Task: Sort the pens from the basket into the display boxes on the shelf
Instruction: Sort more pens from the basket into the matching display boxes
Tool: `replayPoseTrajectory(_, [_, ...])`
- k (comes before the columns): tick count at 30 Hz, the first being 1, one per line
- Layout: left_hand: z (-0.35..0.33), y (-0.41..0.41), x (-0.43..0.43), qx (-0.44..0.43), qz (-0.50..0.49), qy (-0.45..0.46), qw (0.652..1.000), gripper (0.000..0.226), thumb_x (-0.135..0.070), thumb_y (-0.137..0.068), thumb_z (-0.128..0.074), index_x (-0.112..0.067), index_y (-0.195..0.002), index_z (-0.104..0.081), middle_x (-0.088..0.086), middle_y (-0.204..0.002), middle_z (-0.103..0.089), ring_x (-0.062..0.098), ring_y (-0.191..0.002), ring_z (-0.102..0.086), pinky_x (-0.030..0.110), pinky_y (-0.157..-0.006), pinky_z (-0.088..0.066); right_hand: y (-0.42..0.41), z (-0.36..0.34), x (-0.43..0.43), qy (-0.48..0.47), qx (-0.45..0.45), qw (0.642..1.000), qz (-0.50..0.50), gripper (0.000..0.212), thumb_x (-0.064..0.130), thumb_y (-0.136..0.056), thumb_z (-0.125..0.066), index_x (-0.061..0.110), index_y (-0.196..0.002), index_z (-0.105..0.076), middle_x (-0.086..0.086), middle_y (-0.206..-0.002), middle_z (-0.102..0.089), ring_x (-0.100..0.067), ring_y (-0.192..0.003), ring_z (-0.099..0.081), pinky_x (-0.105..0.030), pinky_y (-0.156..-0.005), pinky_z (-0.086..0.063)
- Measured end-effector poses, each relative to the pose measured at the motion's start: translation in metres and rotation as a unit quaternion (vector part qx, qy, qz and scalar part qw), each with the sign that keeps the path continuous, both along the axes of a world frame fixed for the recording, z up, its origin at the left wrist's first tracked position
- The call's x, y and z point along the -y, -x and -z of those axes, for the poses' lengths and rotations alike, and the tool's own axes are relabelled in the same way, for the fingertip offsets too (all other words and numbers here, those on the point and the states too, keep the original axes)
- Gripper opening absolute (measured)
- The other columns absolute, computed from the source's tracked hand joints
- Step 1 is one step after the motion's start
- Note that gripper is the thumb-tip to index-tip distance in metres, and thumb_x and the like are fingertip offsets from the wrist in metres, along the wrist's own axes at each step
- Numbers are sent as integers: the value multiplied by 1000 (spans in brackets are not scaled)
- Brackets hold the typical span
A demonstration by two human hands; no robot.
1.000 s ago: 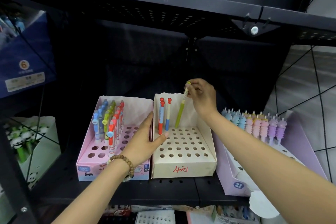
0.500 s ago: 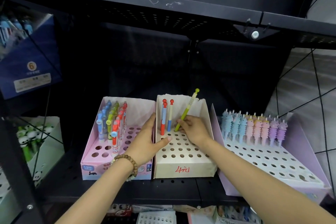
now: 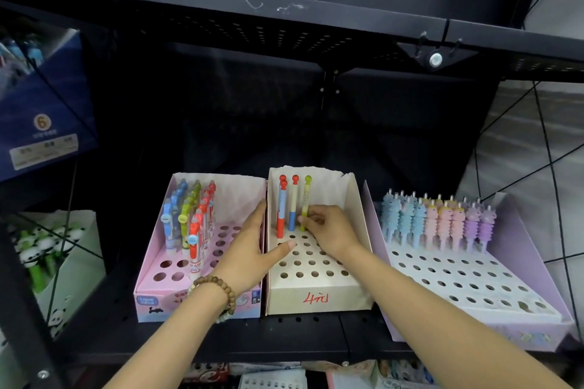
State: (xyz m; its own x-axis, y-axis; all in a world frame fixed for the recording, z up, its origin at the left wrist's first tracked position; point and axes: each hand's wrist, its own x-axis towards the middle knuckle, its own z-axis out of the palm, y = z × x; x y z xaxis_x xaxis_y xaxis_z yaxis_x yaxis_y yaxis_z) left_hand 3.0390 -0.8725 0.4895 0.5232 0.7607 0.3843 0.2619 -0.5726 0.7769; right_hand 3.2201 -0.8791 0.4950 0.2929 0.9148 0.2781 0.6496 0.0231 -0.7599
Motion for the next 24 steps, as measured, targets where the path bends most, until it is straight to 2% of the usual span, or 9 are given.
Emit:
replayPoseTrajectory(2, [-2, 0, 2, -2, -1, -8, 1000, 76, -38, -85, -64, -49, -133, -7, -49, -115, -14, -31, -104, -21, -9, -81, -21, 1, 0, 4, 0, -17, 1000, 3, 19, 17, -92, -60, 12, -107, -70, -4, -99, -71, -13, -92, -64, -15, -81, -49])
replayPoseTrajectory(5, [-11, 2, 15, 24, -10, 11, 1000, 69, -39, -85, -64, -51, -125, -9, -44, -111, -21, -20, -108, -26, -8, -74, -26, 4, -13, 20, 7, -41, 999, -4, 28, 14, -92, -60, 10, -119, -62, -6, -112, -67, -15, -103, -61, -18, -88, -46])
replayPoseTrajectory(7, [-17, 3, 31, 39, -42, -33, 998, 68, -45, -83, -62, -53, -126, -10, -46, -115, -17, -14, -118, -23, -5, -87, -21, 4, -23, 43, 5, -43, 999, -23, 37, 13, -92, -59, 11, -128, -54, -4, -121, -63, -14, -109, -58, -14, -87, -45])
replayPoseTrajectory(9, [-19, 3, 56, 46, -58, -93, 993, 71, -53, -82, -57, -47, -140, -17, -42, -132, -16, -17, -129, -16, -1, -98, -14, -1, -34, 81, -12, -48, 997, -57, 35, 14, -92, -59, 15, -126, -55, 0, -120, -64, -11, -109, -60, -13, -84, -48])
replayPoseTrajectory(11, [-16, -2, 87, 69, -22, -102, 992, 61, -58, -83, -52, -43, -139, -31, -38, -138, -26, -23, -127, -21, -4, -99, -18, -12, -44, 131, -12, -85, 992, -93, 28, 21, -89, -63, 20, -117, -61, 4, -112, -69, -10, -102, -65, -18, -83, -53])
replayPoseTrajectory(13, [-9, -13, 121, 67, 69, -55, 994, 44, -58, -86, -50, -42, -127, -47, -33, -129, -46, -19, -121, -37, 3, -100, -30, -30, -47, 190, 16, -119, 986, -113, 27, 28, -83, -63, 21, -109, -66, 3, -105, -73, -12, -94, -69, -20, -77, -55])
replayPoseTrajectory(16, [13, -44, 169, 18, 206, 39, 978, 39, -53, -86, -52, -35, -120, -56, -24, -119, -60, -11, -113, -51, 13, -96, -42, -71, -24, 271, 93, -141, 983, -66, 24, 24, -84, -59, 16, -106, -67, 1, -99, -74, -14, -90, -70, -20, -74, -56])
replayPoseTrajectory(20, [67, -104, 227, -77, 328, 87, 938, 29, -33, -91, -57, -21, -117, -59, -10, -115, -64, -1, -105, -58, 22, -94, -46, -127, 54, 366, 245, -121, 961, 28, 19, 13, -91, -57, 7, -107, -67, -3, -95, -73, -13, -84, -68, -16, -68, -52])
replayPoseTrajectory(24, [116, -161, 273, -253, 419, 108, 865, 40, -31, -95, -52, -13, -130, -53, 1, -130, -56, 12, -119, -53, 17, -96, -40, -149, 137, 435, 345, -113, 930, 64, 12, 19, -91, -60, 11, -96, -68, 2, -82, -66, -7, -75, -57, -17, -66, -45])
